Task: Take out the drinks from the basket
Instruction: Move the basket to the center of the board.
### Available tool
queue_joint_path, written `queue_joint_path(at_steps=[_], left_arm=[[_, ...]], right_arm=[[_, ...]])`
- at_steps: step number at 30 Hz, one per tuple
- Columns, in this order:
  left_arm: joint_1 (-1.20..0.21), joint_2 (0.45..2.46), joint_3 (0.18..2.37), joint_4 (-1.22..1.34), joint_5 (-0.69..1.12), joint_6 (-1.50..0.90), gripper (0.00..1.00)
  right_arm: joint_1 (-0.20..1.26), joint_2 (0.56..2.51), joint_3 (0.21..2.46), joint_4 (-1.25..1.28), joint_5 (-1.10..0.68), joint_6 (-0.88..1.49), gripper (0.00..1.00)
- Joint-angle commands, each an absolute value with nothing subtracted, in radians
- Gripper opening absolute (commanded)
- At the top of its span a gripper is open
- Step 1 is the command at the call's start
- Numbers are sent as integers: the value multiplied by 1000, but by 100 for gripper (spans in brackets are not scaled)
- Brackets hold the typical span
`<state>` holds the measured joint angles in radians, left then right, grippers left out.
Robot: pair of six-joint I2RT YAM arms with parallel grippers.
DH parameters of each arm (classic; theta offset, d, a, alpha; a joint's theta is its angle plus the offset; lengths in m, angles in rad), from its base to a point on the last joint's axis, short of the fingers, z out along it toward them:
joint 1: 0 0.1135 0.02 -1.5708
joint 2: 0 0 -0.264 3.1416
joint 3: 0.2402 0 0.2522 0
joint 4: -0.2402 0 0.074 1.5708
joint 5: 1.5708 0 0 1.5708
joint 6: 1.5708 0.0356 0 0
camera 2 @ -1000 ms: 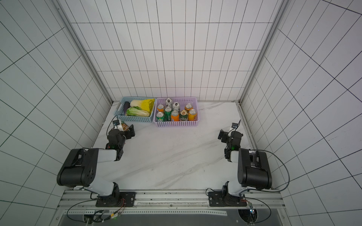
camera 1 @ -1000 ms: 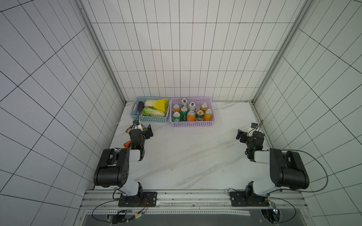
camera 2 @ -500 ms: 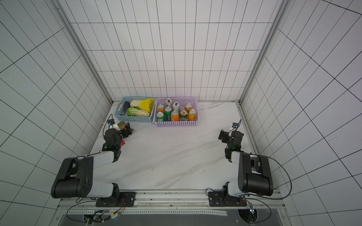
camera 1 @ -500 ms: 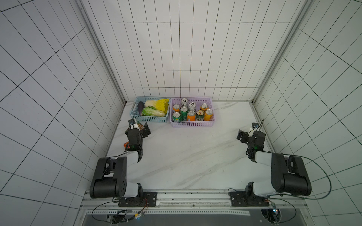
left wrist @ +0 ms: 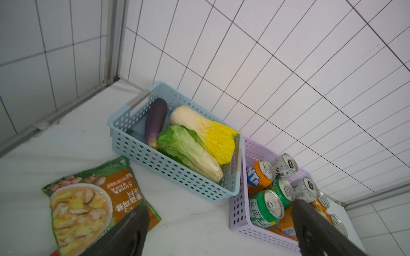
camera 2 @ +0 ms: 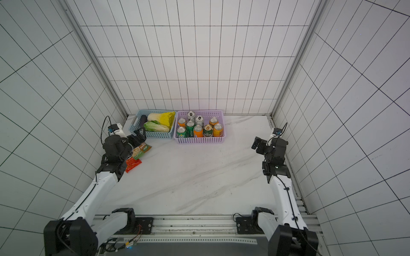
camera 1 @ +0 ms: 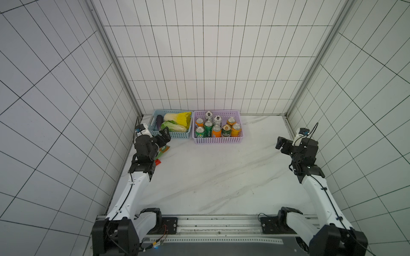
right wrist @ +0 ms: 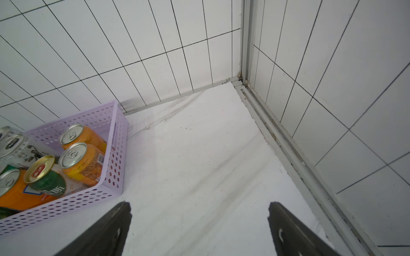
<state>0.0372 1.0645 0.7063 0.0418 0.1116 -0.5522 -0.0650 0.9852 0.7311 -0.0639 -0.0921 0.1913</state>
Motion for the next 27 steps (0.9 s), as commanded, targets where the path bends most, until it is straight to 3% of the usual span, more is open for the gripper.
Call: queue_joint_path(at_steps=[1, 5, 14, 21, 27], left_arm=[[5, 1070, 734, -84, 269, -643, 98], [-44, 1086, 786, -215, 276, -579, 98], [-95, 1119, 776, -288, 316, -521, 98], [-95, 1155, 772, -348, 327, -455, 98], [-93, 1173, 749, -342, 311, -437, 98]], right_arm=[[-54, 972, 841, -338, -211, 242, 100], [-3, 999, 933, -468, -255, 231, 100], [257, 1153, 1030, -480, -207, 180, 100], [416, 1438, 1221, -451, -208, -95, 97], [479, 1706, 1455, -497, -309, -282, 92]])
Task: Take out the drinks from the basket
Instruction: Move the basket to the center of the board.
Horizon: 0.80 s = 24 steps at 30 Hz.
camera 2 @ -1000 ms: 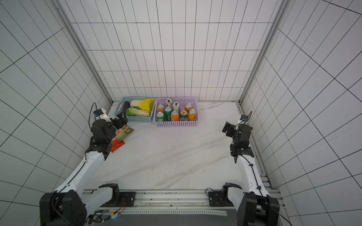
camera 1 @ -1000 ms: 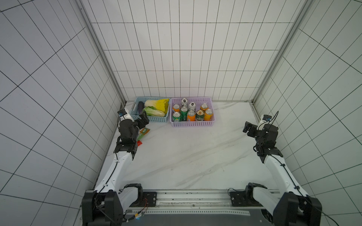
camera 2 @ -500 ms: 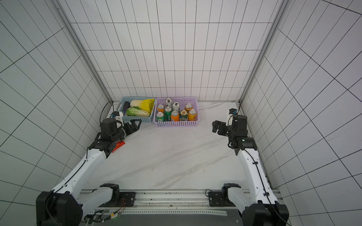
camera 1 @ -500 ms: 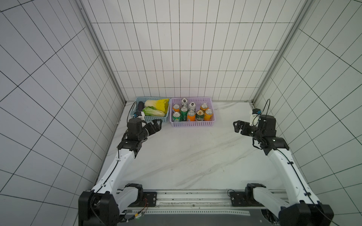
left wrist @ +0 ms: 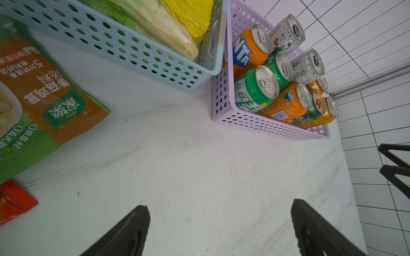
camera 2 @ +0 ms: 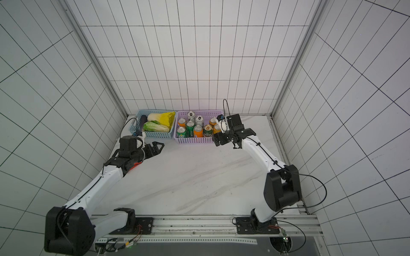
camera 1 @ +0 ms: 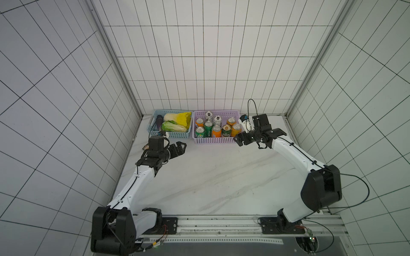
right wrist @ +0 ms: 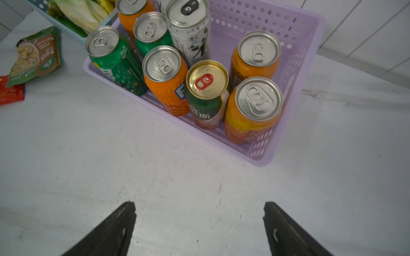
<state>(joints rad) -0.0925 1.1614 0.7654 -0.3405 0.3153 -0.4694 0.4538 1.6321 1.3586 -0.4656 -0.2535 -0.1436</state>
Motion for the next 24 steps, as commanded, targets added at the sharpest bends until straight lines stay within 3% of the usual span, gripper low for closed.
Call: queue_joint_path(at_steps=[1, 14, 24], left_arm=[[-93, 1175, 746, -338, 310, -439, 98], [-89, 1189, 741, -330, 314, -442, 98], [-88, 1196, 746, -332, 321, -444, 98]], right_arm=[[486, 1741, 1483, -505, -320, -302, 91], [535, 2022, 1690, -538, -395, -471, 65], [548, 2135, 1787, -584, -350, -574, 54]])
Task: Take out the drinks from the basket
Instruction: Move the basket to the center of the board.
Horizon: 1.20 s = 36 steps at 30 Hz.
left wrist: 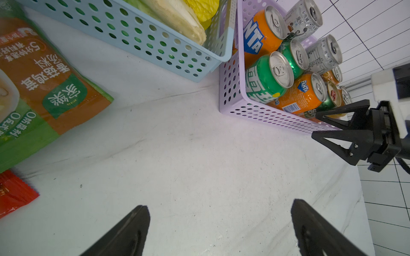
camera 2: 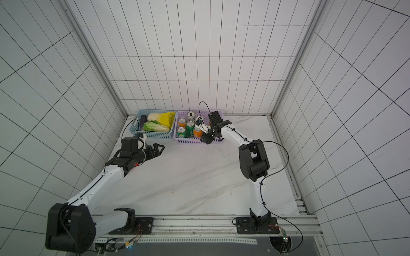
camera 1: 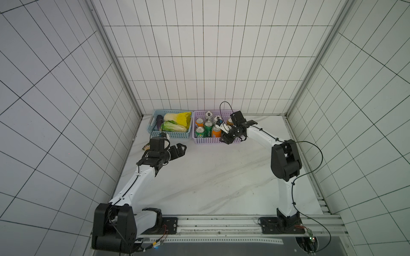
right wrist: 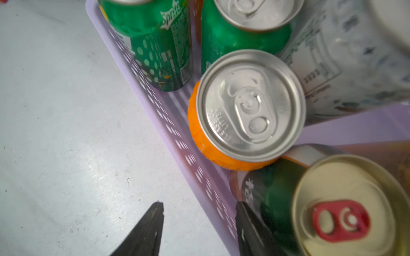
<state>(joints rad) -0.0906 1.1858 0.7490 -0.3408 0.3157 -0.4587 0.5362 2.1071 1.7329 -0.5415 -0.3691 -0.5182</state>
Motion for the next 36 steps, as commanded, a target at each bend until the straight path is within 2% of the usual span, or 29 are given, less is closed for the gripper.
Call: queue_joint_path(at_steps=[1, 18, 24, 29, 36], left_arm=[[-88, 1198, 746, -332, 322, -442, 98], [-86, 1209, 747, -335, 319, -440, 98], [-84, 1204, 753, -343, 315, -439, 98], [-81, 1202, 753, -344, 315, -439, 98], [-79, 1201, 753, -344, 320, -443, 98]], right_arm=[[549, 2143, 1794, -589, -342, -584, 53], [593, 2258, 1905, -632, -267, -755, 39], [606, 2257, 1892, -640, -258, -785, 32], [610, 2240, 1875, -641, -269, -803, 22], [612, 2203, 1835, -644, -284, -824, 17]])
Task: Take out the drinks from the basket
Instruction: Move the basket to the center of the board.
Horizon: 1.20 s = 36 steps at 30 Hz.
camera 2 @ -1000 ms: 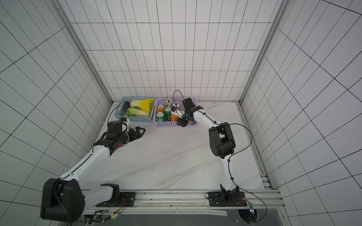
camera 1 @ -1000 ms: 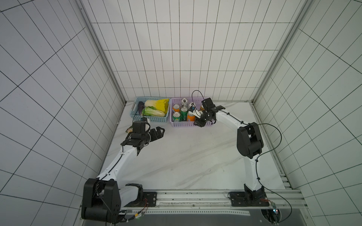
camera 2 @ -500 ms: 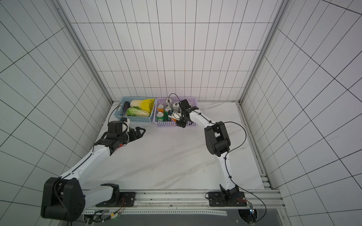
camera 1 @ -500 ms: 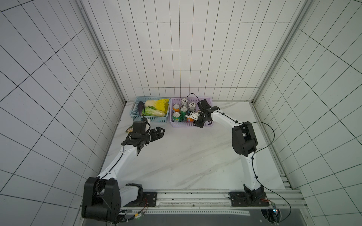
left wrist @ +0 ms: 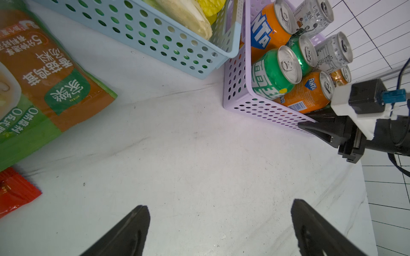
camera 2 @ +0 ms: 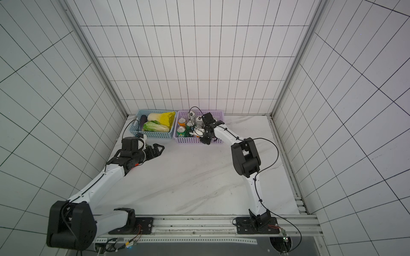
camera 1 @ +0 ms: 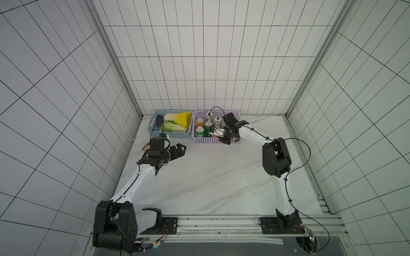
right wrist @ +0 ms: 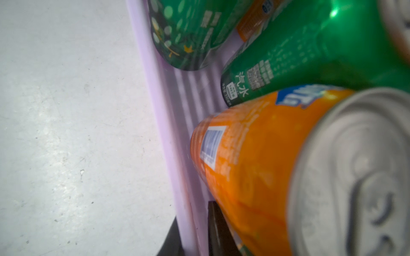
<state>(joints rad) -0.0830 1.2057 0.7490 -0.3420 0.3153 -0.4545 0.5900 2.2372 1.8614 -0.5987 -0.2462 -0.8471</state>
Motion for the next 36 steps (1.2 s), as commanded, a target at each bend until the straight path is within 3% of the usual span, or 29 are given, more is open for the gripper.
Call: queue_joint_path(at_steps=[1, 36], left_arm=[[-78, 1200, 753, -344, 320, -445, 98], [-64, 1127, 746, -351, 359, -481, 98]], right_arm=[[612, 2196, 1830, -644, -286, -825, 17], [745, 1946, 1481, -640, -319, -738, 13]])
